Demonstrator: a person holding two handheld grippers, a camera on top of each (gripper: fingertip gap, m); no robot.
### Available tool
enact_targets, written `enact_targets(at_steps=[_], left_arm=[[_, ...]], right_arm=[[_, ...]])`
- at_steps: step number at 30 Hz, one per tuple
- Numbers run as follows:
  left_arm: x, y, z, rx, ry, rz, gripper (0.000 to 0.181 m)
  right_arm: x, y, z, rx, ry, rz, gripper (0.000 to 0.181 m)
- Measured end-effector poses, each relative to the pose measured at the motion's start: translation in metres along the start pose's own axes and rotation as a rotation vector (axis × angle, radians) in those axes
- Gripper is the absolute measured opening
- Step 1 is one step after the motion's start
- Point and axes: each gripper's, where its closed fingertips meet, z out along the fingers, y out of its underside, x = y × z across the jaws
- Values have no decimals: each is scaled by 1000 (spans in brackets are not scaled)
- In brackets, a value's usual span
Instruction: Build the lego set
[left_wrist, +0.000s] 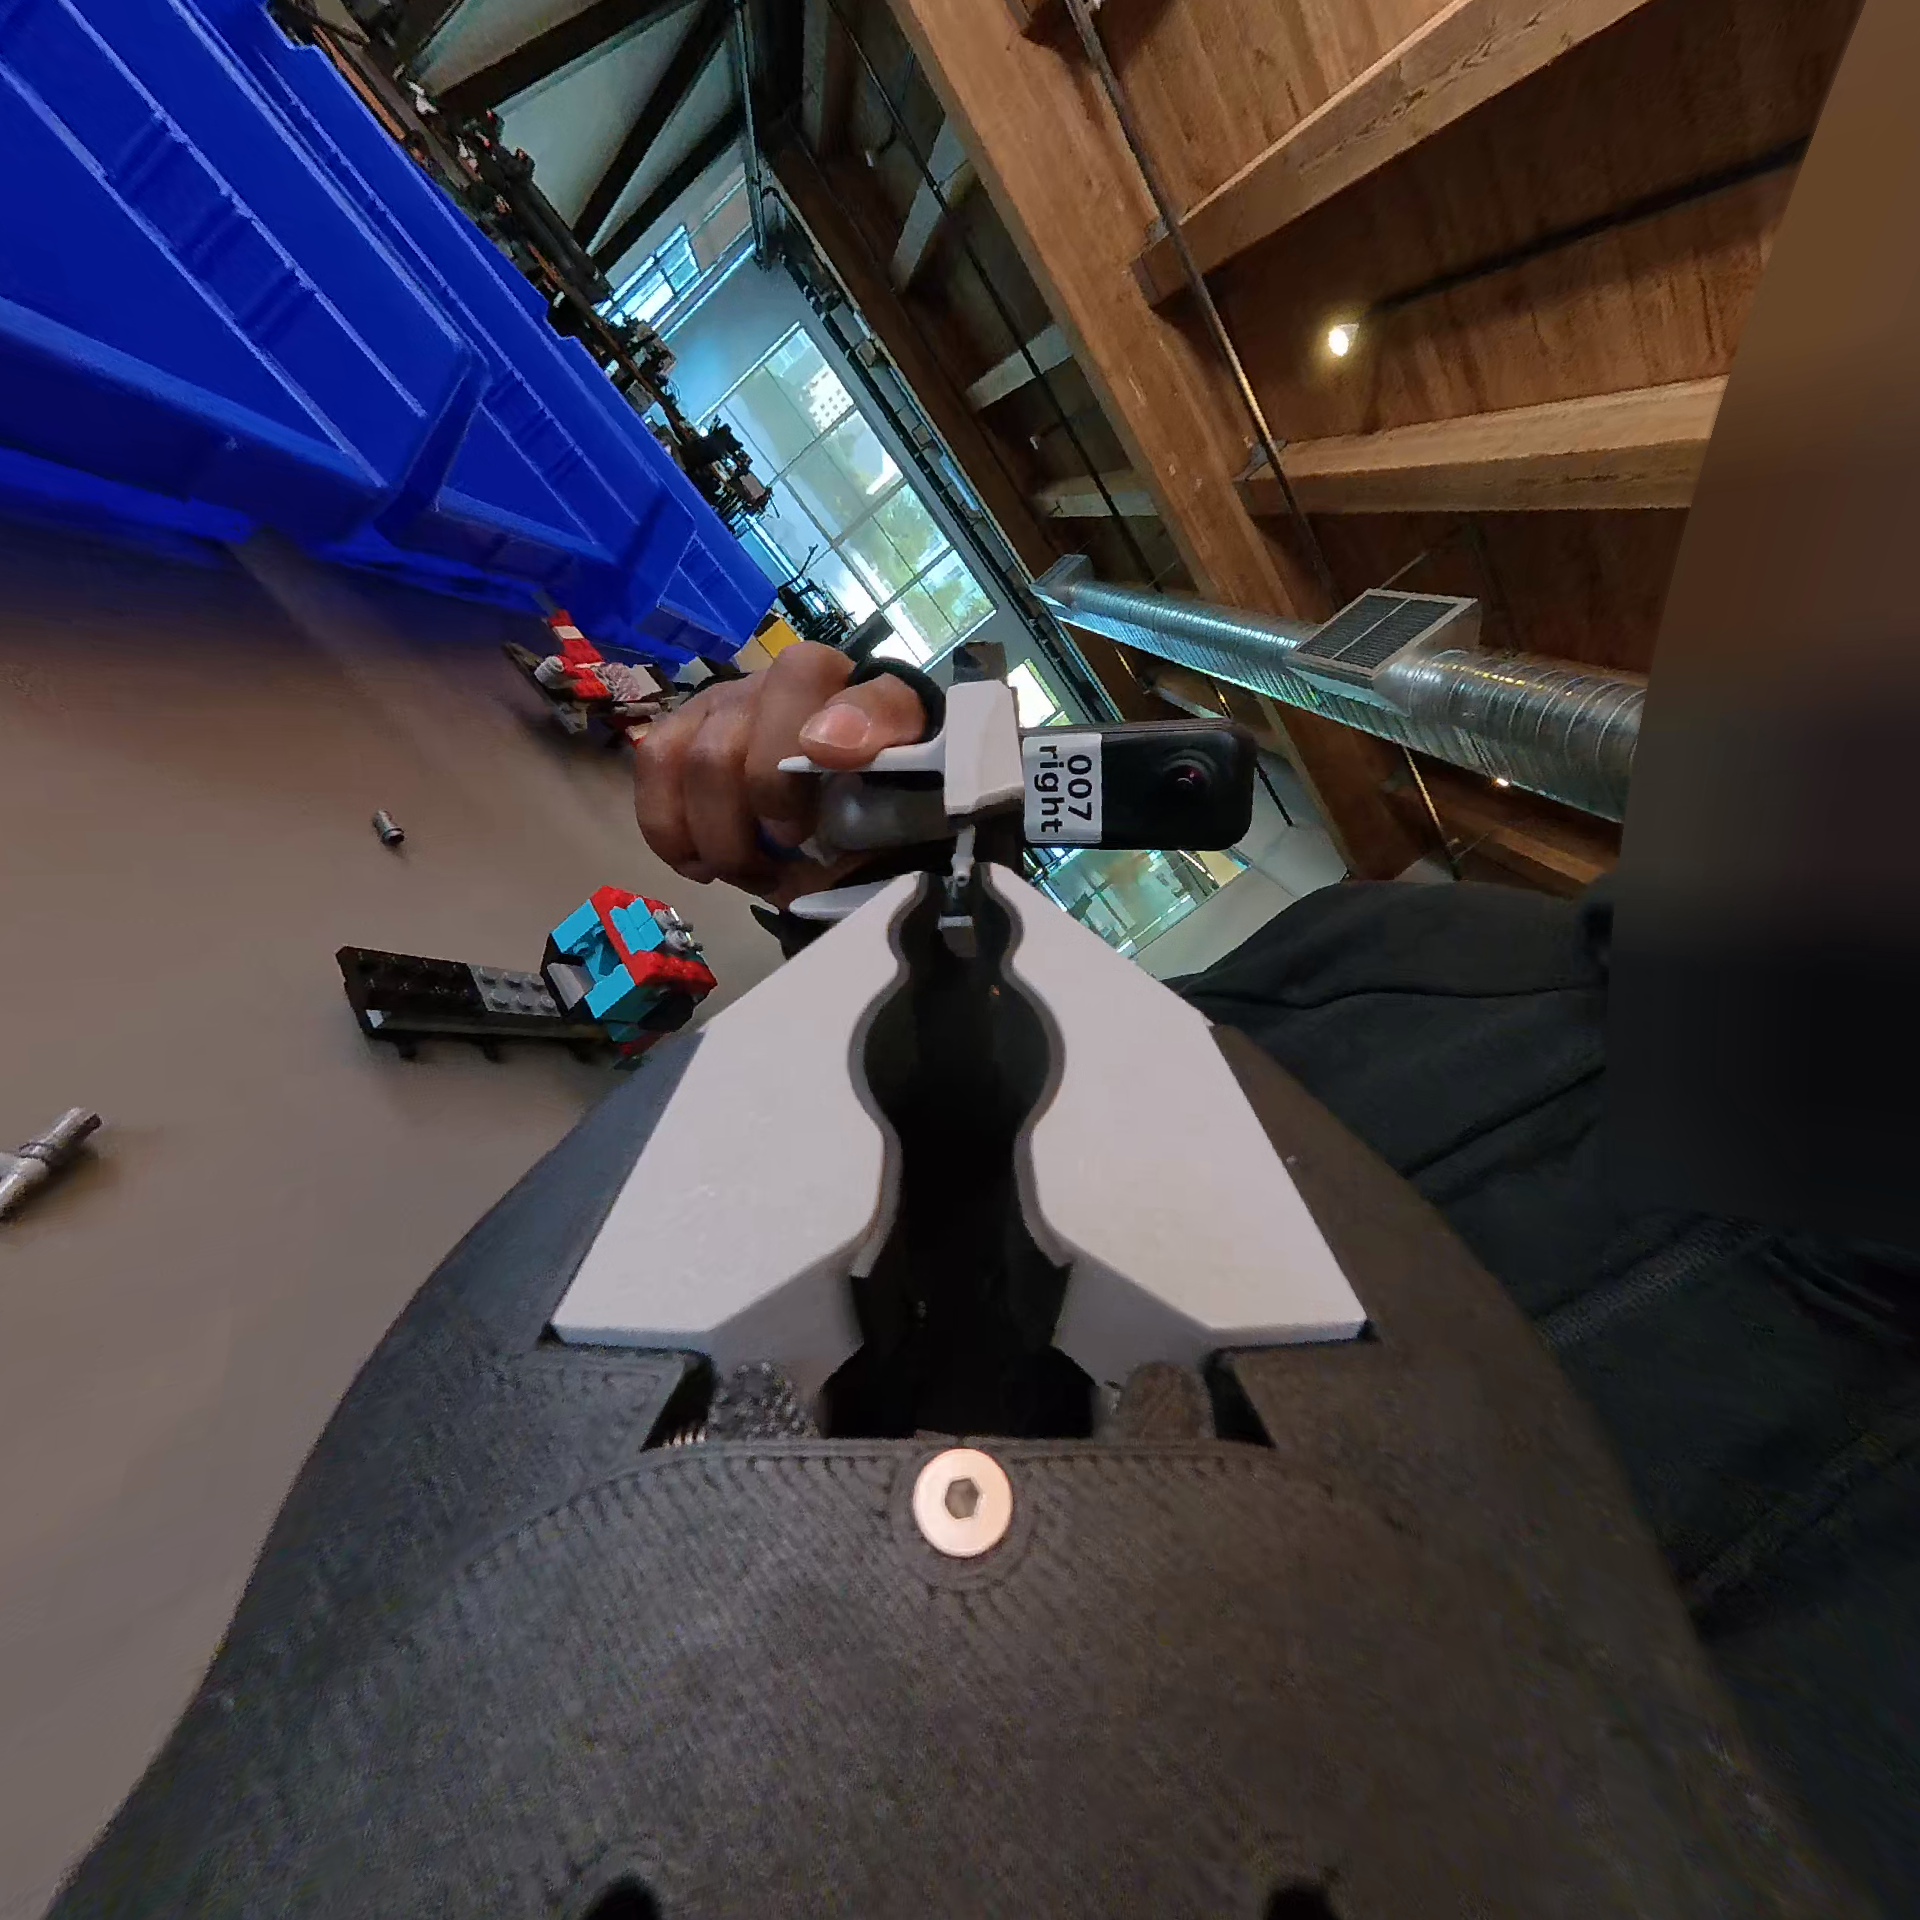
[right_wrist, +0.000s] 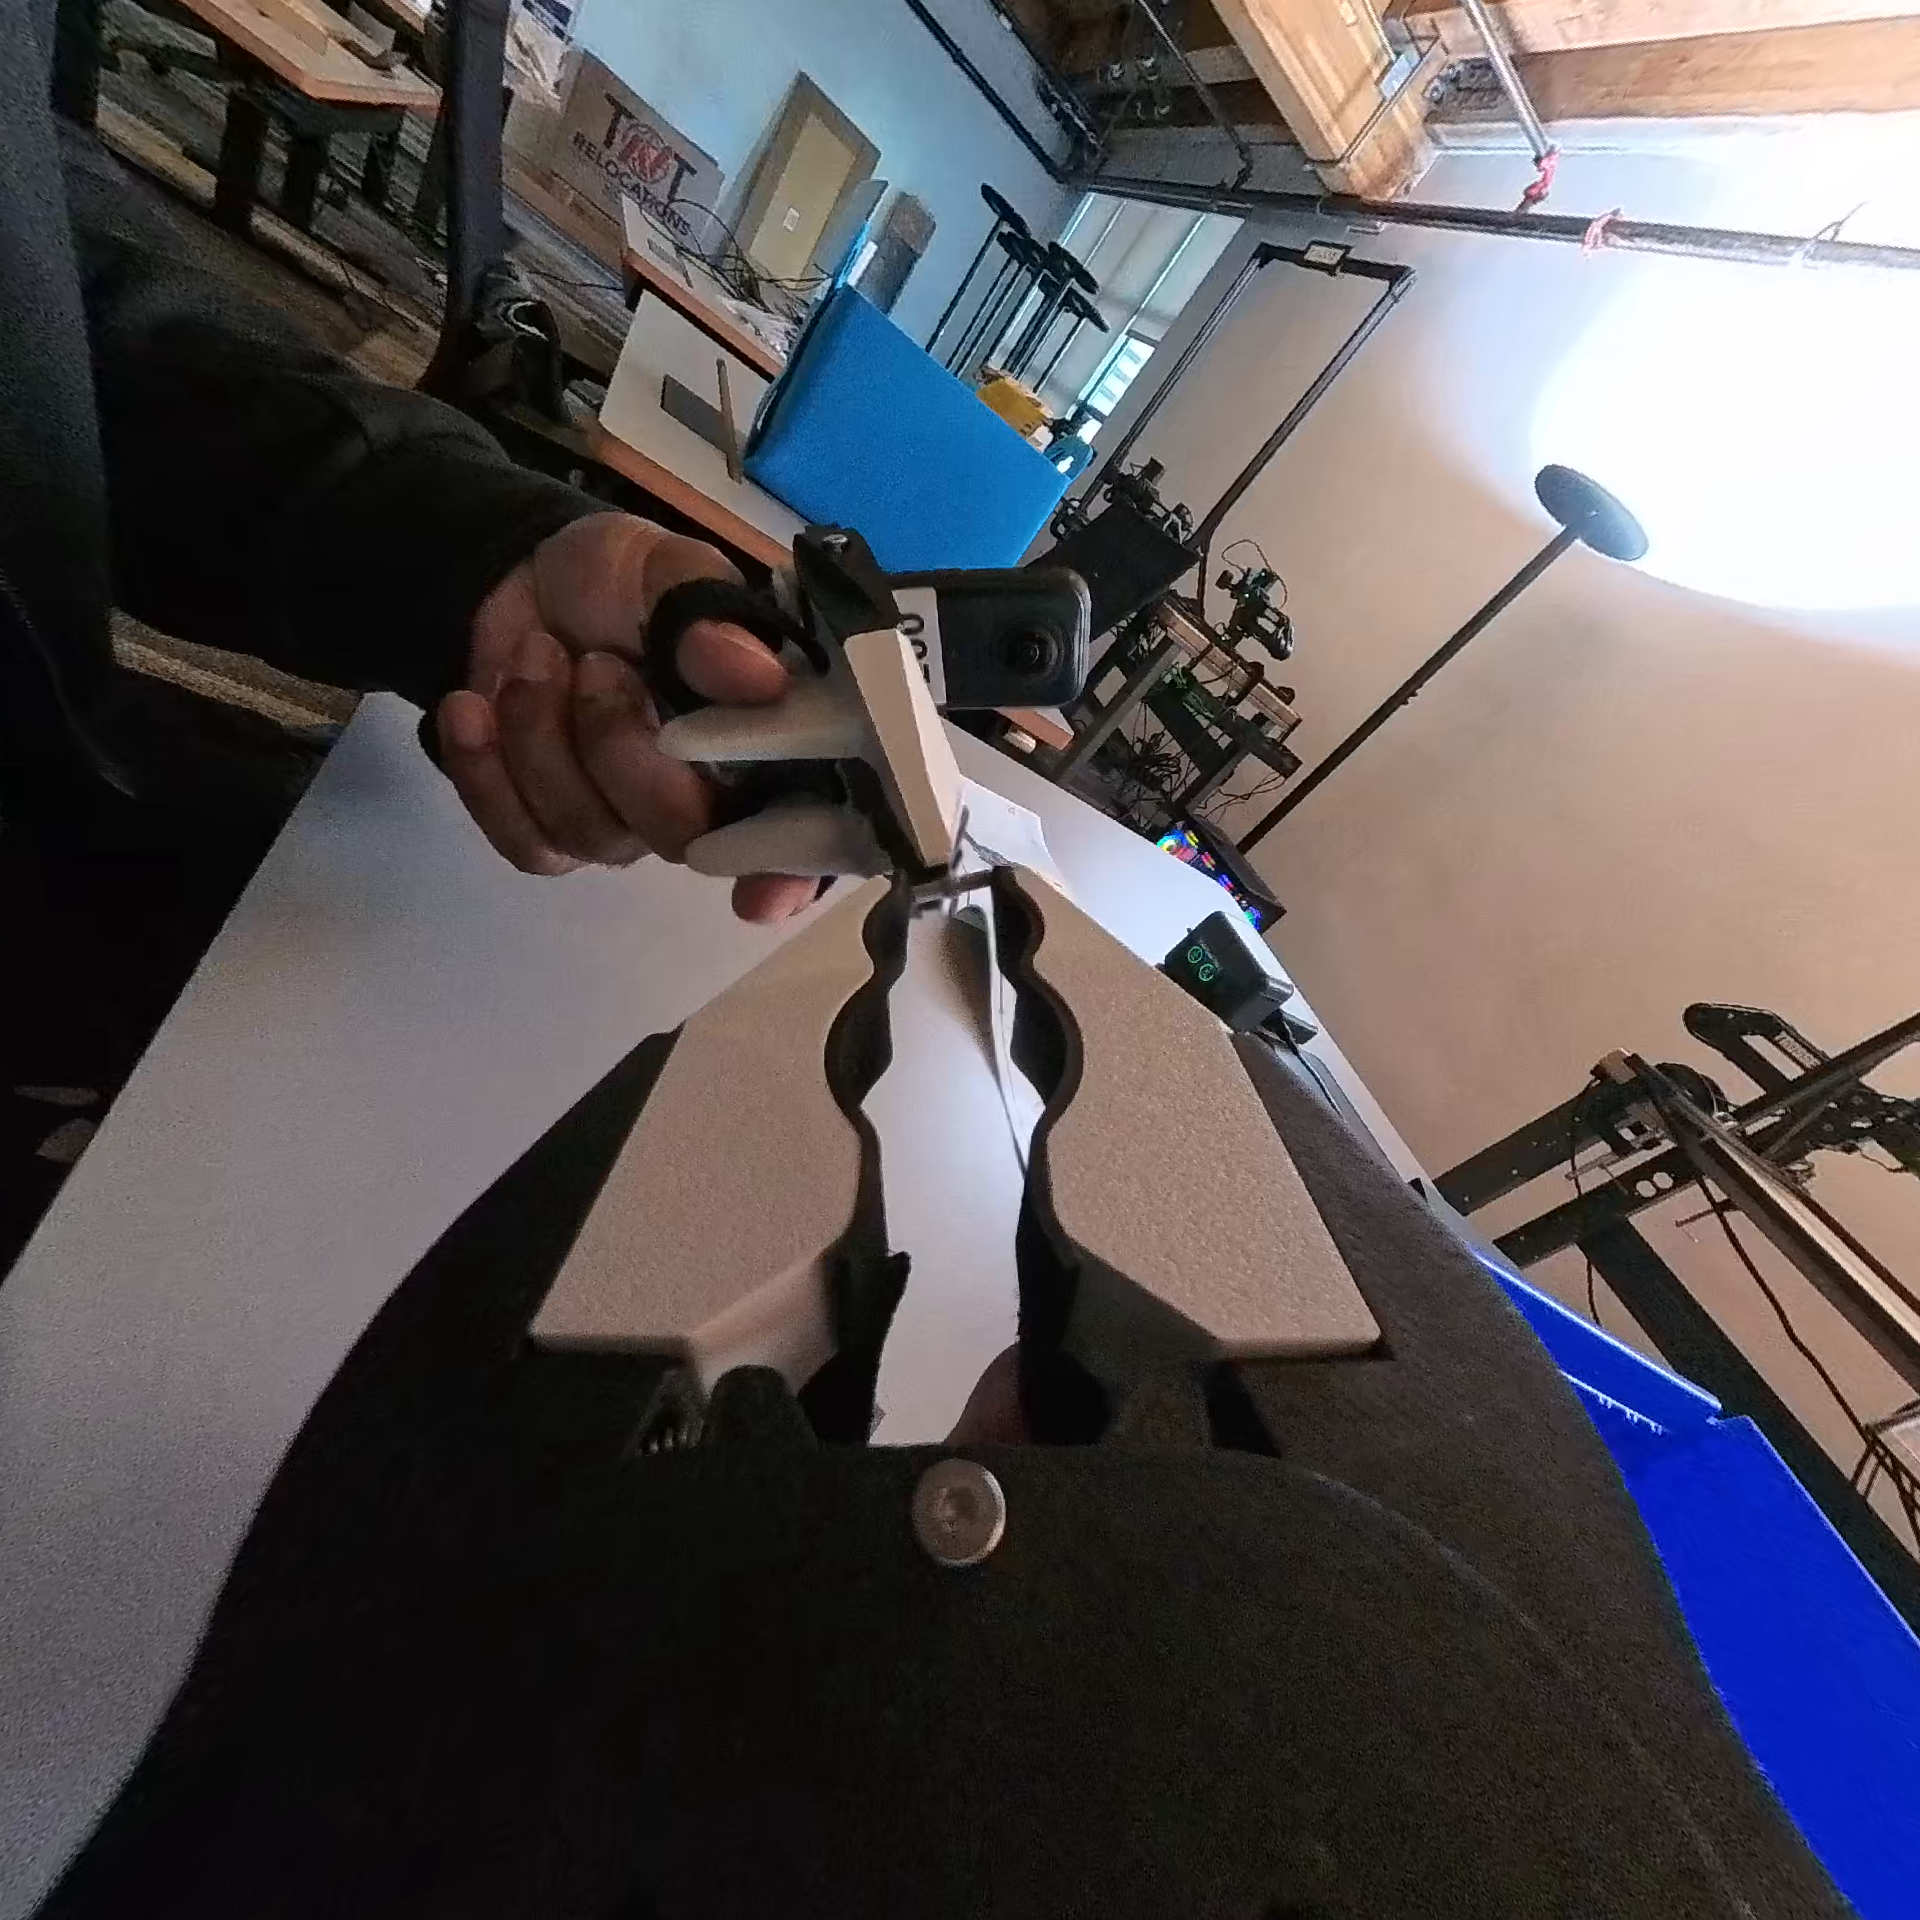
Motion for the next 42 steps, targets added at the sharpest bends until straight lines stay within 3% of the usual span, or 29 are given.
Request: enact_targets(at_steps=[15,19,23,28,35,42], left_arm=[[-4,-2,2,14,-22,36,3],[-11,-7,2,16,-89,119,3],[-27,-9,-7,-13,-217,232,3],[-43,-4,-20,-80,-319,322,3],[-63,0,-33,-122,-418,393,3],[-63,6,-48,-116,-427,400,3]], right_arm=[[2,5,-2,-10,0,47,18],[14,11,-13,-40,28,120,30],[39,41,-46,-186,100,256,31],[42,110,-90,-486,149,468,18],[12,170,-93,-800,109,583,12],[8,181,-94,-821,83,685,13]])
